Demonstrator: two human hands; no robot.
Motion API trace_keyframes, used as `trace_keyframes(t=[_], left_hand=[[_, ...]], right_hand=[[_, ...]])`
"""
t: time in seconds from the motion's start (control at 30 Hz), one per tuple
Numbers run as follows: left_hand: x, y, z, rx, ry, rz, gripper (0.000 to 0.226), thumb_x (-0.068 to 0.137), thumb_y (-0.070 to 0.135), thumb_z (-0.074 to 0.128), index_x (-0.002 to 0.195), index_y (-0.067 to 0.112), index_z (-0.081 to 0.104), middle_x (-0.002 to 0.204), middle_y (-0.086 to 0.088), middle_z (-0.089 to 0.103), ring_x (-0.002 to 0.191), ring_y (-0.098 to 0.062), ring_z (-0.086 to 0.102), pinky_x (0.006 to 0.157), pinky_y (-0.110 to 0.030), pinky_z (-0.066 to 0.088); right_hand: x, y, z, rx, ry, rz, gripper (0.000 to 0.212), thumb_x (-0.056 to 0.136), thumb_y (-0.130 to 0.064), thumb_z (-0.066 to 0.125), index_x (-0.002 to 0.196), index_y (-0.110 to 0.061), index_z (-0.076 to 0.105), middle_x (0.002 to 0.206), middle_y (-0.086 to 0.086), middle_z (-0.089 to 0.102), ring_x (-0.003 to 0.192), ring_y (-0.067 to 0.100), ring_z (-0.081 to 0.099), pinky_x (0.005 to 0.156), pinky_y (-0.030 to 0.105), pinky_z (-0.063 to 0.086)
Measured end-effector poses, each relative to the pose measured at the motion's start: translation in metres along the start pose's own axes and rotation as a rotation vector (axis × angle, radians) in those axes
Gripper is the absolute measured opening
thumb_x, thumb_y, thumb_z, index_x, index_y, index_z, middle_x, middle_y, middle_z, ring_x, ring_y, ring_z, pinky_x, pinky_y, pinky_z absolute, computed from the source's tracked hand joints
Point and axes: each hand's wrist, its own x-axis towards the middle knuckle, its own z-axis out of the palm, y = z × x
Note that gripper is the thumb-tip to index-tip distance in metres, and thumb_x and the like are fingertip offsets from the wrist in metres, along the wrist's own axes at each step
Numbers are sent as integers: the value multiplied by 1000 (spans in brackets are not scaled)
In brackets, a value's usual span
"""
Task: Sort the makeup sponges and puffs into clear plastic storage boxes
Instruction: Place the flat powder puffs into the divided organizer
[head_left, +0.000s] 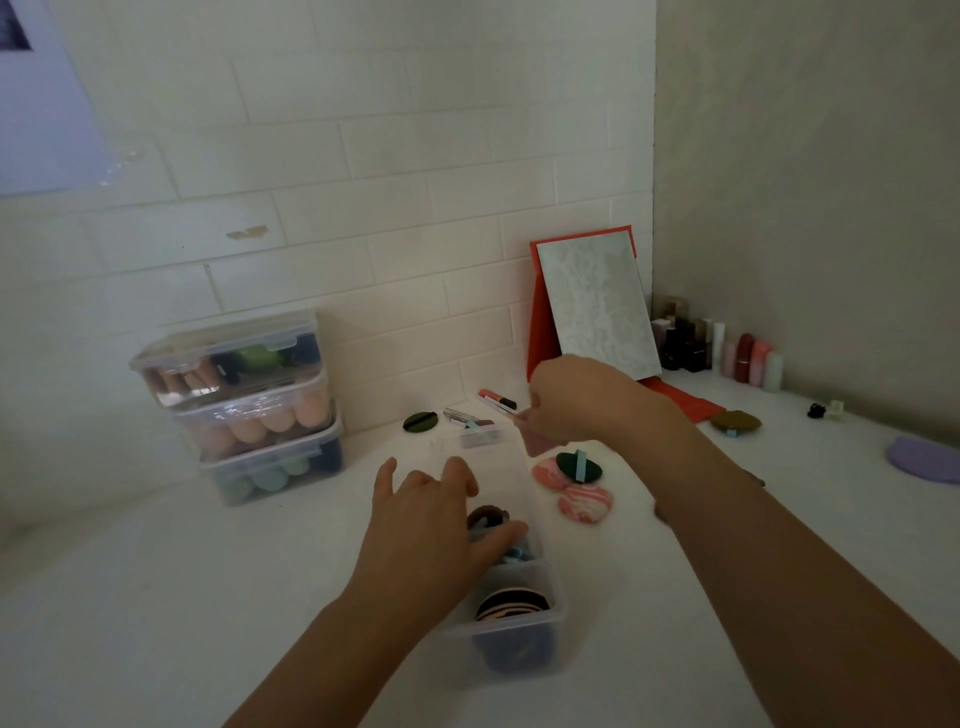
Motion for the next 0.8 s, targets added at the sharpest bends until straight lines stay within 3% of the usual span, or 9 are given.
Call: trace_keyframes(t=[0.07,0.13,0.23,0.37,0.5,0.57,0.63,0.73,0.8], left_hand=[[-1,0,-1,18,11,40,53,83,72,32,123,40,42,120,13,58,123,-8,42,116,-46,0],[-1,1,-2,74,24,102,50,86,67,30,125,40,48,127,15,53,127,-6,36,116,-44,-1],[-2,0,-3,57,31,140,48,89,63,32,127,40,51,131,19,52,127,-1,37,118,-41,-2],[-4,0,-3,60,23,169,42,92,58,32,121,41,58,118,17,63,115,1,48,116,-36,-2],[-2,-1,-4,32,26,278,36,95,50,34,122,42,57,128,20,56,121,5,43,117,-32,-4],[-3,-2,-4,-3,91,354,30,96,43,40,117,38,62,123,20,59,115,6,49,116,-28,11],[-1,-2,-4,-36,190,395,25,94,36,47,110,35,67,108,16,67,97,2,59,103,-22,37],[-1,-6,4,-109,132,351,32,97,39,39,122,34,60,119,13,62,106,-2,56,91,-8,30],[1,-6,6,-128,148,359,31,97,37,42,117,30,64,117,10,64,103,-5,58,95,-14,38]], right_hand=[[-3,-6,-6,104,24,-49,21,90,-27,55,87,-9,66,77,2,62,72,16,58,59,21,43],[-7,-13,-7,200,30,-98,21,89,-23,56,96,-9,71,89,6,69,80,18,63,64,22,47],[-8,-22,-2,256,45,-153,19,87,-21,59,94,-11,73,96,6,71,86,18,65,75,27,53],[-5,-30,5,228,13,-195,18,82,-14,64,97,-11,72,95,6,69,87,19,64,74,28,53],[-5,-33,12,157,-66,-220,20,86,-25,64,99,-12,72,98,4,68,90,16,62,69,22,47],[-5,-35,15,123,-100,-224,24,88,-30,63,100,-11,72,98,4,70,92,16,63,73,23,48],[-6,-36,16,136,-126,-235,25,87,-29,64,102,-11,71,101,4,70,94,16,63,80,24,47],[-8,-38,18,107,-121,-261,26,88,-33,63,101,-12,71,100,2,70,95,14,61,82,19,34],[-6,-38,22,91,-118,-270,20,89,-23,61,101,-11,71,101,4,69,95,15,62,79,18,36]])
